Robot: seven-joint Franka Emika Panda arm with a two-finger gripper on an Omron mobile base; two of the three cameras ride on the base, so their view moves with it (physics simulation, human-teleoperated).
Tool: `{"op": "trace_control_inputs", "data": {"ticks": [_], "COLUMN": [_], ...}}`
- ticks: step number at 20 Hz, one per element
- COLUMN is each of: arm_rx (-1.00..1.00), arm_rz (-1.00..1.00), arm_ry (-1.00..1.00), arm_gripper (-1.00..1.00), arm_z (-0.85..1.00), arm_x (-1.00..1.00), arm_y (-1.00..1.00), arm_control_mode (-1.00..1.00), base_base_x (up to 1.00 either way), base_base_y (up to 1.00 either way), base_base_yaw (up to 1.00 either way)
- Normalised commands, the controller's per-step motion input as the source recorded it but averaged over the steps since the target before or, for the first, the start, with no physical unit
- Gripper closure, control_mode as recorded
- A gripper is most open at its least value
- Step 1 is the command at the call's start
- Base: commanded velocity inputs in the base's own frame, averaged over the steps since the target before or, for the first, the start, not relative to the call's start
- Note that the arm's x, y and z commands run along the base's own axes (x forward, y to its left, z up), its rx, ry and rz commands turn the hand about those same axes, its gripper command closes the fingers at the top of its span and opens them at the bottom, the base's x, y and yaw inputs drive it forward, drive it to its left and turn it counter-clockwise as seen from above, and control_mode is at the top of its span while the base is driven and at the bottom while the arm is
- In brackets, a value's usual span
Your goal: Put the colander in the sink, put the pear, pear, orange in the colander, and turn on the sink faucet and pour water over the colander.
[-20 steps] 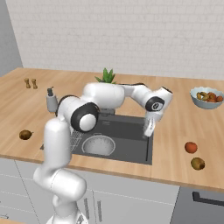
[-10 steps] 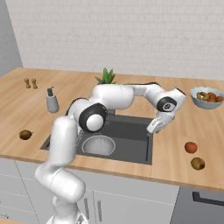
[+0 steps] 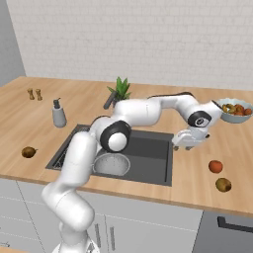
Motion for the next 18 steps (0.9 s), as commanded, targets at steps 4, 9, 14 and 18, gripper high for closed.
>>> {"op": "trace_control_inputs", "data": {"ticks": [4,9,14,18], "arm_rx": [0.00,0.00,0.00,0.00], "arm_rz": [-0.31,-0.32,-0.25,-0.23], "arm_ry": [0.00,0.00,0.01,0.00], "arm_gripper": [-1.00,-1.00,-1.00,-1.00], "arm_z": [0.00,0.00,0.00,0.00], "arm_x": [0.20,0.26,0.24,0.19], "arm_y": [-0.23,-0.18,-0.32,-0.31], "arm_control_mode": [-1.00,-1.00,-1.00,-1.00], "base_base_x": [0.00,0.00,0.00,0.00], "base_base_y": [0.00,0.00,0.00,0.00], "base_base_yaw": [0.00,0.00,0.00,0.00]}}
